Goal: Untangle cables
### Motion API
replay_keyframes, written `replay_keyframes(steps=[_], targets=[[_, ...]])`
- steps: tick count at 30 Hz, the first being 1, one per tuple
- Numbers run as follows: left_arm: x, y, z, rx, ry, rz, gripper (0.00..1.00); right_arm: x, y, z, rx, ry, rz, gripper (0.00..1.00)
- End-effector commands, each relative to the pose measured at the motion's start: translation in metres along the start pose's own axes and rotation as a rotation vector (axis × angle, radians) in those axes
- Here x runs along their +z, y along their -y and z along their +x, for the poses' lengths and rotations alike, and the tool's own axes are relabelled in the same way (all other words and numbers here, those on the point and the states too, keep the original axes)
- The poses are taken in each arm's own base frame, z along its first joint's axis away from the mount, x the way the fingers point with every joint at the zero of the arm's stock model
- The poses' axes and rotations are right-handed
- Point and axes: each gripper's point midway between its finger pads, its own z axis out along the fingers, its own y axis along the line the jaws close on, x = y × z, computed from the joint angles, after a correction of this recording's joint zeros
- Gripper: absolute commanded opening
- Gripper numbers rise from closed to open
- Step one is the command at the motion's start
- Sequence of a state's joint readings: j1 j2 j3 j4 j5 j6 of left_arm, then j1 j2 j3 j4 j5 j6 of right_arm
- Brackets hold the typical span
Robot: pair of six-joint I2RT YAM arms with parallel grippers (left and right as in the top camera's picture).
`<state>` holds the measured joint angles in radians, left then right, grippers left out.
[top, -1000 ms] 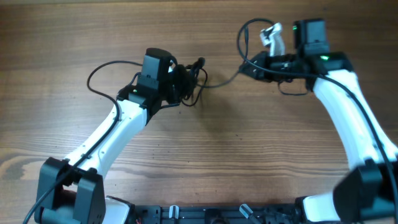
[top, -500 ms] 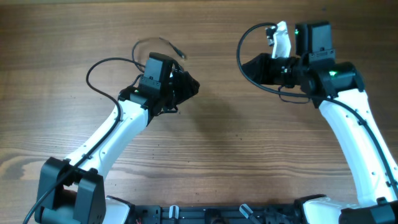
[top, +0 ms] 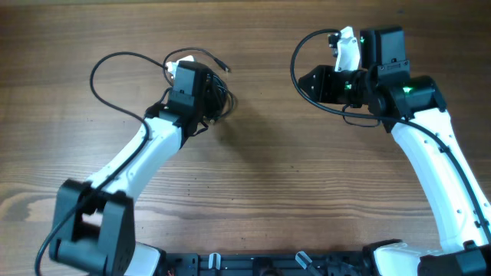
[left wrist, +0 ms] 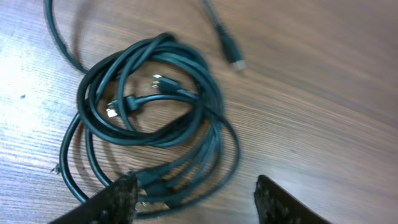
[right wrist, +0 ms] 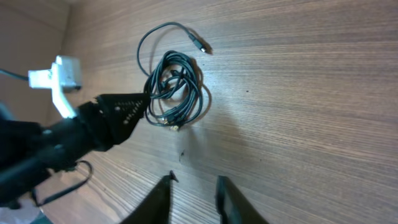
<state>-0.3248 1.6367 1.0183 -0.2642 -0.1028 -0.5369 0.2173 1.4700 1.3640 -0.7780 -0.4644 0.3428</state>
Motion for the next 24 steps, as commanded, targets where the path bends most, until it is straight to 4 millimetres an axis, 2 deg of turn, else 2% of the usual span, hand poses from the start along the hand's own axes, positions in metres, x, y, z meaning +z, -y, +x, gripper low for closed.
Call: replay_keyframes(steps=[1, 6, 10, 16, 24], targets=[[0.026, -0.027, 0.01, -0.146, 0.004, -0.132, 0.59, 0.004, 0.005, -0.001, 0.001, -0.002, 0.025, 0.37], [0.042, -0.044, 0.014, -0.381, 0.05, -0.216, 0.59, 0.004, 0.005, 0.0, 0.001, -0.003, 0.025, 0.41], [0.057, -0.051, 0.014, -0.486, 0.098, -0.238, 0.62, 0.004, 0.005, 0.0, 0.001, -0.003, 0.025, 0.41], [0.07, -0.049, 0.013, -0.508, 0.117, -0.217, 0.62, 0.004, 0.006, 0.0, 0.001, -0.004, 0.025, 0.42], [0.071, -0.049, 0.013, -0.507, 0.117, -0.217, 0.43, 0.004, 0.005, 0.0, 0.001, -0.003, 0.025, 0.42]])
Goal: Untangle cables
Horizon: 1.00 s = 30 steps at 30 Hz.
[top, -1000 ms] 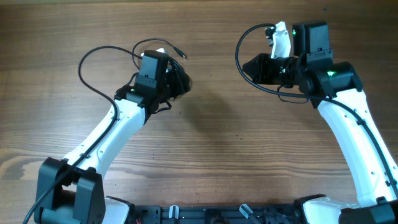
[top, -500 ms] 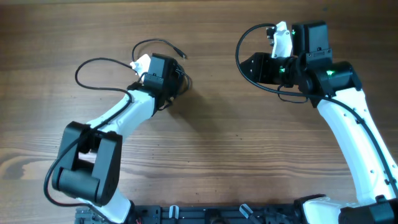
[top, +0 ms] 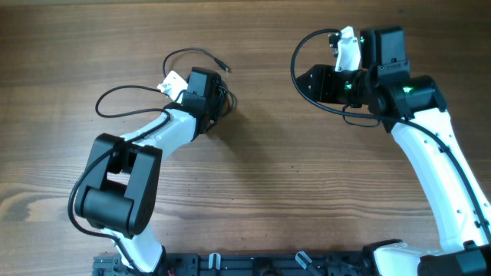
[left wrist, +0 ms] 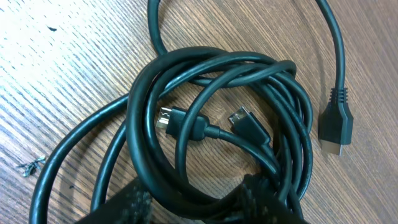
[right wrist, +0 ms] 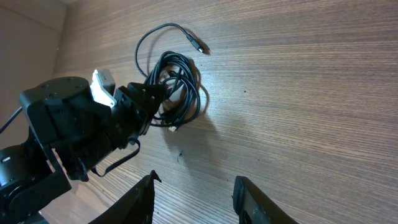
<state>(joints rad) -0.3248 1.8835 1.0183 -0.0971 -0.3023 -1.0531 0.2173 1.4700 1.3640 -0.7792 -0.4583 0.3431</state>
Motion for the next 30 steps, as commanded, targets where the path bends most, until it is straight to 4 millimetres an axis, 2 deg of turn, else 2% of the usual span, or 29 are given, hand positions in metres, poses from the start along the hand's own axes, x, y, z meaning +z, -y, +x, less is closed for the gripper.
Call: replay_keyframes(steps=[1, 5, 6, 8, 11, 14, 20, 26, 30], targets=[[0.004, -0.005, -0.003, -0.01, 0.019, -0.023, 0.38, 0.004, 0.004, 0.0, 0.0, -0.005, 0.019, 0.43], [0.003, -0.006, -0.003, -0.001, 0.018, -0.024, 0.2, 0.004, 0.004, 0.0, 0.0, -0.005, 0.019, 0.42], [0.003, -0.006, -0.003, 0.0, 0.018, -0.024, 0.11, 0.004, 0.004, 0.0, 0.0, -0.005, 0.019, 0.42], [0.003, -0.005, -0.003, 0.009, 0.019, -0.02, 0.04, 0.004, 0.004, 0.0, 0.0, -0.005, 0.019, 0.42], [-0.005, 0.008, -0.001, 0.14, -0.016, 0.037, 0.04, 0.004, 0.005, 0.001, 0.001, -0.008, 0.02, 0.43], [-0.02, 0.025, 0.007, 0.252, -0.084, 0.126, 0.04, 0.004, 0.005, 0.001, -0.001, -0.008, 0.02, 0.42], [-0.07, 0.056, 0.04, 0.456, -0.304, 0.377, 0.04, 0.004, 0.005, 0.001, -0.002, -0.008, 0.021, 0.43], [-0.114, 0.073, 0.073, 0.611, -0.489, 0.621, 0.04, 0.004, 0.005, 0.002, -0.019, -0.012, 0.021, 0.43], [-0.132, 0.08, 0.084, 0.651, -0.552, 0.727, 0.04, 0.004, 0.005, 0.002, -0.019, -0.012, 0.021, 0.43]])
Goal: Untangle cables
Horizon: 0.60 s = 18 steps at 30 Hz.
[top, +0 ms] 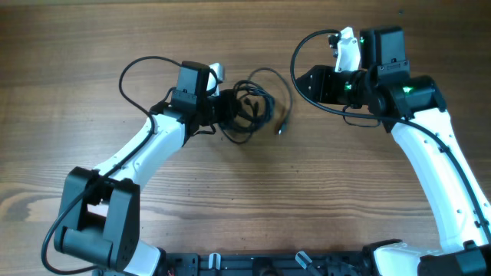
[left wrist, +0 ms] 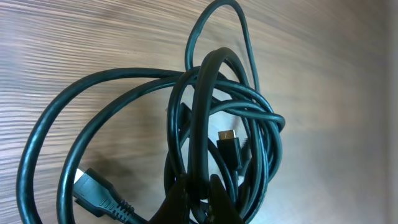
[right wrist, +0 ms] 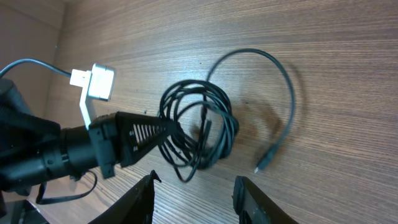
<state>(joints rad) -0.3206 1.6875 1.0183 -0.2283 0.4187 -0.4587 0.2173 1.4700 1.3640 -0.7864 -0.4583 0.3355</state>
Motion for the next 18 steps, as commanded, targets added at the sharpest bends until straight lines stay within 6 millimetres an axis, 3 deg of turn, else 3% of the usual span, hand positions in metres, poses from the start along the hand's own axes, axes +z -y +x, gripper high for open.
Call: replay_keyframes(steps=[1, 9, 13, 18], targets=[[-0.014, 0.037, 0.009, 0.13, -0.049, 0.181, 0.04, 0.004, 0.005, 0.0, -0.016, -0.006, 0.019, 0.43], [-0.015, 0.033, 0.016, 0.247, -0.069, 0.171, 0.04, 0.005, 0.0, 0.005, -0.068, -0.025, 0.004, 0.45], [-0.024, 0.04, 0.011, 0.399, -0.031, 0.193, 0.04, 0.01, -0.023, 0.014, -0.208, -0.052, -0.069, 0.45], [-0.046, 0.06, -0.004, 0.521, 0.064, 0.222, 0.04, 0.013, -0.036, 0.012, -0.246, -0.032, -0.095, 0.45]])
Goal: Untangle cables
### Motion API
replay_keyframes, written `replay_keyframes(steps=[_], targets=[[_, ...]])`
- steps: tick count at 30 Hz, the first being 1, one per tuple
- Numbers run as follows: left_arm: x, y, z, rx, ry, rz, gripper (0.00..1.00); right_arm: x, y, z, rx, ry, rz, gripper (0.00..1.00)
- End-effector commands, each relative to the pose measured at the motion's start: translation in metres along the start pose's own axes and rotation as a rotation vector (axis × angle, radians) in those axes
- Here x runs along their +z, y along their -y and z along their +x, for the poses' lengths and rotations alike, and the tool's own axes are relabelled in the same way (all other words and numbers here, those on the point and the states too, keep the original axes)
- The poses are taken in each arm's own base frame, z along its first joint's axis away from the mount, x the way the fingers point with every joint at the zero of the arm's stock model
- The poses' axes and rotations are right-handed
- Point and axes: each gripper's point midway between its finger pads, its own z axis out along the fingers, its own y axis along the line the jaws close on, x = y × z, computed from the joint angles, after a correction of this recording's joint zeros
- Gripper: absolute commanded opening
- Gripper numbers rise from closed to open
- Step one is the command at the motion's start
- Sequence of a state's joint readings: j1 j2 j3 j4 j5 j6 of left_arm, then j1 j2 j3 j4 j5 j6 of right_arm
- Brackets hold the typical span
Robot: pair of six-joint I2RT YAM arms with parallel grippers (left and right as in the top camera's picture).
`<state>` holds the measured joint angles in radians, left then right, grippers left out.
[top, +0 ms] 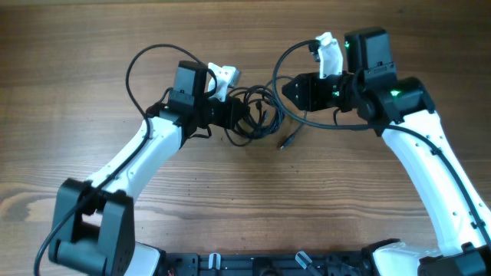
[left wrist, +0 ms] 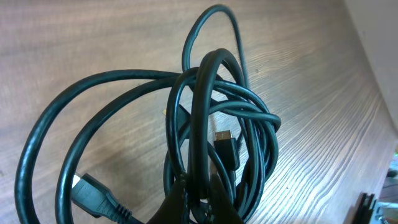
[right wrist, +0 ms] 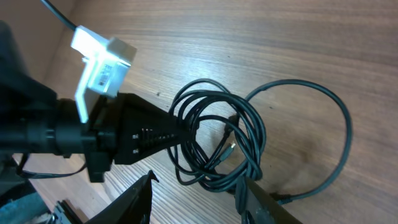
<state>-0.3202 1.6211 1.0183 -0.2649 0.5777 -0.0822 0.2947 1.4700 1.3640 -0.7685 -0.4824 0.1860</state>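
Observation:
A tangled bundle of black cables point(top: 257, 116) hangs in the middle of the table, with my left gripper point(top: 230, 113) shut on several of its strands. The left wrist view shows the left gripper point(left wrist: 198, 186) pinching the coil point(left wrist: 205, 106), with a flat plug point(left wrist: 93, 194) at lower left and a small connector point(left wrist: 227, 144) inside the loops. One loose end point(top: 285, 142) trails to the right onto the wood. My right gripper point(top: 285, 90) is open just right of the bundle. In the right wrist view the right gripper point(right wrist: 198, 190) stands open beneath the bundle point(right wrist: 217, 140), touching nothing.
The wooden table point(top: 245, 207) lies all around. A wide loop of the trailing cable point(right wrist: 336, 118) lies to the right of the bundle. The left arm's own camera cable point(top: 138, 65) arches behind it, and the right arm's point(top: 322, 123) hangs under its wrist.
My right gripper has moved left and now sits close beside the bundle. The left gripper still holds the bundle in about the same place.
At first my left gripper was open over the coil lying at the back left, and the right gripper was nearly closed far off. Then the left was down on the coil and the right open. Later the left held the bundle mid-table; now the right is beside it.

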Motion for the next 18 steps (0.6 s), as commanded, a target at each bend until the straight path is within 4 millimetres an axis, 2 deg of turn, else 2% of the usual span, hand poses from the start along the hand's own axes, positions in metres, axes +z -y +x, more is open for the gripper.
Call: replay_keyframes(steps=[1, 6, 10, 13, 15, 16, 18], targets=[[-0.027, 0.026, -0.03, 0.16, 0.119, 0.046, 0.04, 0.005, -0.006, -0.003, -0.038, 0.004, -0.036, 0.45], [-0.044, 0.052, -0.056, 0.251, 0.233, 0.12, 0.04, 0.004, -0.007, -0.009, -0.055, 0.03, -0.039, 0.45], [-0.05, 0.072, -0.064, 0.31, 0.273, 0.223, 0.04, -0.002, 0.02, -0.018, -0.007, 0.068, 0.062, 0.45], [-0.051, 0.073, -0.065, 0.311, 0.277, 0.223, 0.04, -0.013, 0.042, -0.03, 0.099, 0.117, 0.085, 0.46], [-0.05, 0.068, -0.067, 0.272, 0.28, 0.201, 0.04, -0.018, 0.032, -0.034, 0.024, 0.125, -0.018, 0.45], [-0.049, 0.063, -0.069, 0.21, 0.283, 0.174, 0.04, -0.019, 0.021, -0.032, -0.056, 0.119, -0.083, 0.45], [-0.048, 0.047, -0.074, 0.032, 0.296, 0.105, 0.04, -0.018, 0.013, -0.026, -0.126, 0.098, -0.119, 0.44]])
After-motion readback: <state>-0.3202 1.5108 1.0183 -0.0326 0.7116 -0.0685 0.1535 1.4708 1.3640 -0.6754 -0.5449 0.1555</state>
